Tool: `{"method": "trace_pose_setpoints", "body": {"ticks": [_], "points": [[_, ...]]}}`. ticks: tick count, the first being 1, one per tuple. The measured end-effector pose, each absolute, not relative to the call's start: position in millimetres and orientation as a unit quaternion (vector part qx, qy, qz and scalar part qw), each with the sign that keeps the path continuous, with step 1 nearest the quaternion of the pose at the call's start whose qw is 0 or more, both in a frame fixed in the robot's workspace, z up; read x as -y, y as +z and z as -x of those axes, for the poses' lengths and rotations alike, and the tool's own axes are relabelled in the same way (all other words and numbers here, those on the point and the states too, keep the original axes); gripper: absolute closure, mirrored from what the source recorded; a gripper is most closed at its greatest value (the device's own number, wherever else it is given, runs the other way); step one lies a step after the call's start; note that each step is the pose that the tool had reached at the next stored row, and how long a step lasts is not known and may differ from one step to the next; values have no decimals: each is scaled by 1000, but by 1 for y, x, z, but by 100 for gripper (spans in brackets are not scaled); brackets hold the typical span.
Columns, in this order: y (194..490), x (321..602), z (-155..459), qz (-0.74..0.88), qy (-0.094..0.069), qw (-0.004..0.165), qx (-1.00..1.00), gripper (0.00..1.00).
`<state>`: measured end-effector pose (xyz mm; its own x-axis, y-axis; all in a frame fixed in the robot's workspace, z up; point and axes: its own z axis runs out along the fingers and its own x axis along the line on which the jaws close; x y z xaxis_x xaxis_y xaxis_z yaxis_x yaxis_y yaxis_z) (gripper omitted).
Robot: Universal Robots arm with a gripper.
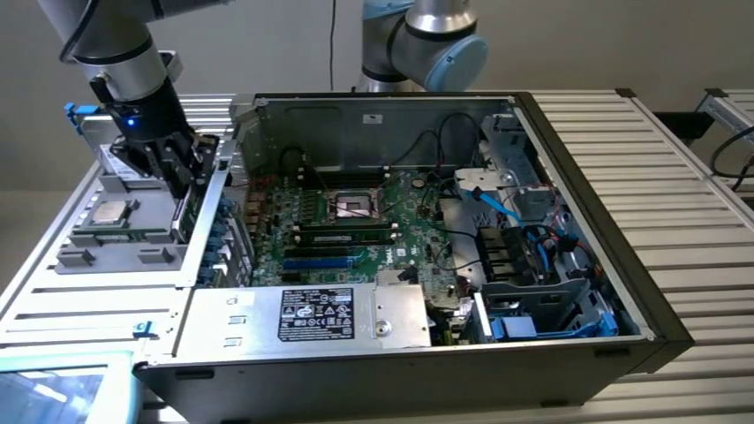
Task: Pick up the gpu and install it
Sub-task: 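Pick up the gpu and move the gpu toward the slot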
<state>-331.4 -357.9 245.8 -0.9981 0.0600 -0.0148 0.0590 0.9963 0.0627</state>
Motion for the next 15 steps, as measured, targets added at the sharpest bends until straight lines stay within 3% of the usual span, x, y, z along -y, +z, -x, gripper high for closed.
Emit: {"method": "trace_pose_setpoints", "body": {"ticks": [15], "points": [[239, 356, 334, -30, 31, 7, -999, 60]]}}
